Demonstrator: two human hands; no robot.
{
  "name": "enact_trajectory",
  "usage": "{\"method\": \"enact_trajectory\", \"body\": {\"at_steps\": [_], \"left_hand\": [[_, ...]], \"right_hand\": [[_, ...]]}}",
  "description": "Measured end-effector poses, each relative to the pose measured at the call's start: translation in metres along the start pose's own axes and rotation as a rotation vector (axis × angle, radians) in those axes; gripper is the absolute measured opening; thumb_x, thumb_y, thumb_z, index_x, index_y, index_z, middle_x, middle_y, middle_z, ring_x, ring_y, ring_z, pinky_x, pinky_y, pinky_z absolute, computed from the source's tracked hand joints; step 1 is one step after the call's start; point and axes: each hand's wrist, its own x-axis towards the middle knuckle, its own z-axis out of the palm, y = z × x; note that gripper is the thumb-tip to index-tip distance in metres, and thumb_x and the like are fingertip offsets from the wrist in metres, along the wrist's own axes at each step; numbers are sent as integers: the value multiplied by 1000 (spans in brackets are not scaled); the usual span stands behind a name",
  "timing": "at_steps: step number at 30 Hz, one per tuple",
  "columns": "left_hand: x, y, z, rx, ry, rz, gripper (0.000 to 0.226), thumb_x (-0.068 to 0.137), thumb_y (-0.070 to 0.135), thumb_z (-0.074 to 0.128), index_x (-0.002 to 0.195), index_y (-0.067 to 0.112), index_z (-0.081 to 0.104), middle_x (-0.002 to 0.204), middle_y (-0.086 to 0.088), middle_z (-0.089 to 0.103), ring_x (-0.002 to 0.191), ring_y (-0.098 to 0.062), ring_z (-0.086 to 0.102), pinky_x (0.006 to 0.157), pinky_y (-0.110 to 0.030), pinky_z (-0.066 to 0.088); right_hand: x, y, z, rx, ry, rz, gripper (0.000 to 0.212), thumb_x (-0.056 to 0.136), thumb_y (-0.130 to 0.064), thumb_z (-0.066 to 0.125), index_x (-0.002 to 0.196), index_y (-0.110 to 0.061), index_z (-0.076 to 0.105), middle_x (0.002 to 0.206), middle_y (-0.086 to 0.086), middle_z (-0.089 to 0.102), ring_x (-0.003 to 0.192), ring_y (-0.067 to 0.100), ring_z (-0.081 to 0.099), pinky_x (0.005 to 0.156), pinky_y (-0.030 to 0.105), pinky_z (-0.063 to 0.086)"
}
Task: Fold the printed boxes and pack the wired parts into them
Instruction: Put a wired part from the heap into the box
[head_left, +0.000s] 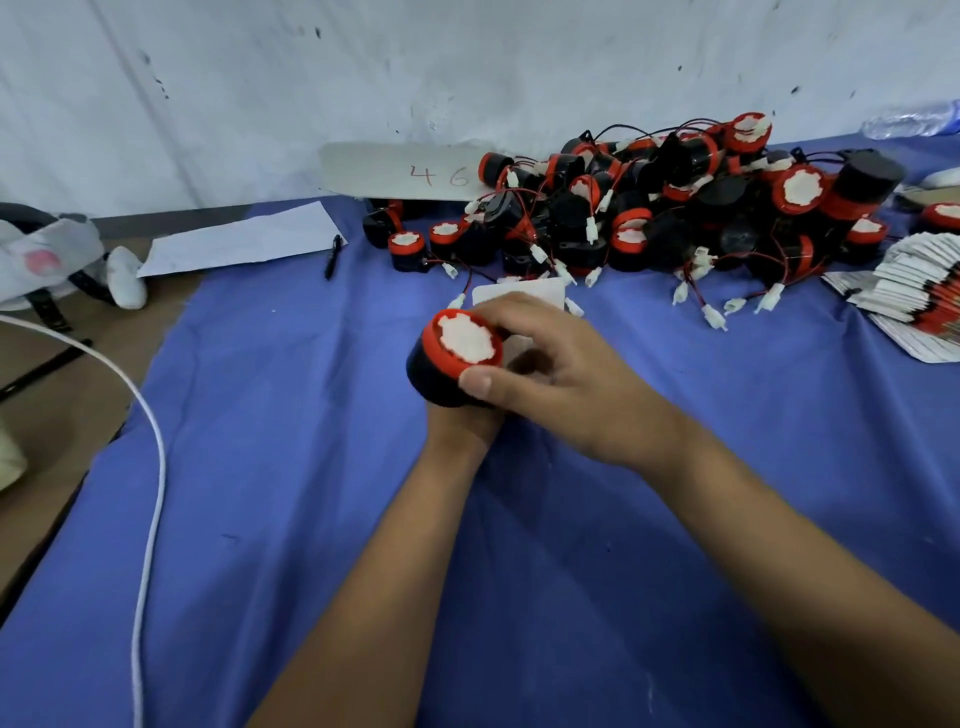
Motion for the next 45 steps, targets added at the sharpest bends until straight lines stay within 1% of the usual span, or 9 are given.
{"method": "enact_trajectory", "body": {"at_steps": [3,9,16,19,24,29,34,40,45], "left_hand": [[2,0,-2,71,68,36,39,91,-14,63,116,17,60,98,22,58,80,22,60,77,-5,48],[7,5,-1,184,81,65,37,90,-8,51,84,26,64,79,8,66,66,0,58,56,-9,42],[1,9,-2,172,3,170,33,78,14,49,94,37,66,86,13,73,84,-3,68,71,-21,57],[8,2,-3,198,-28,107,26,80,5,54,99,15,70,89,-1,74,86,-19,71,73,-41,61],[11,1,-4,241,-11,97,29,90,-6,47,80,19,57,76,6,65,67,-3,55,60,-17,44],[13,3,-12,112,-142,24,20,90,-11,53,100,0,66,101,-20,72,93,-38,66,87,-55,57],[15,8,-19,-102,-274,-89,32,79,0,57,108,7,69,95,-4,75,85,-12,70,74,-28,58],[12,7,-12,-197,-293,-110,26,82,10,51,99,16,70,88,7,77,80,-5,73,66,-17,55],[13,3,-7,-155,-255,-76,20,94,10,64,112,19,70,101,6,78,95,-8,74,76,-19,56]], "right_hand": [[4,6,-2,-256,80,-22,44,90,-28,76,130,-12,65,123,0,61,121,14,53,105,27,42],[4,15,-25,-342,177,-1,16,95,-27,68,106,-15,67,98,-7,61,92,16,54,80,26,43],[9,19,-23,-394,133,-15,26,88,-28,76,98,-19,54,94,-11,61,83,6,55,69,23,43],[8,20,-29,-318,157,53,43,82,-27,83,113,-22,53,108,-11,66,95,5,62,81,21,51],[7,17,-34,-668,84,29,56,86,-24,79,137,-15,57,132,-1,62,120,22,57,102,39,47],[13,8,-37,-797,-16,87,58,87,-22,78,139,-19,53,132,0,55,122,24,51,104,39,45],[23,-2,-43,-1012,-103,145,51,87,-34,77,133,-25,56,119,-1,56,118,24,43,99,43,39],[21,2,-23,-1133,-162,84,33,91,-16,62,120,-32,65,110,-6,56,114,22,45,83,35,26],[16,7,-31,-932,-152,149,23,89,-8,58,104,-18,72,102,3,71,98,26,62,83,42,52]]}}
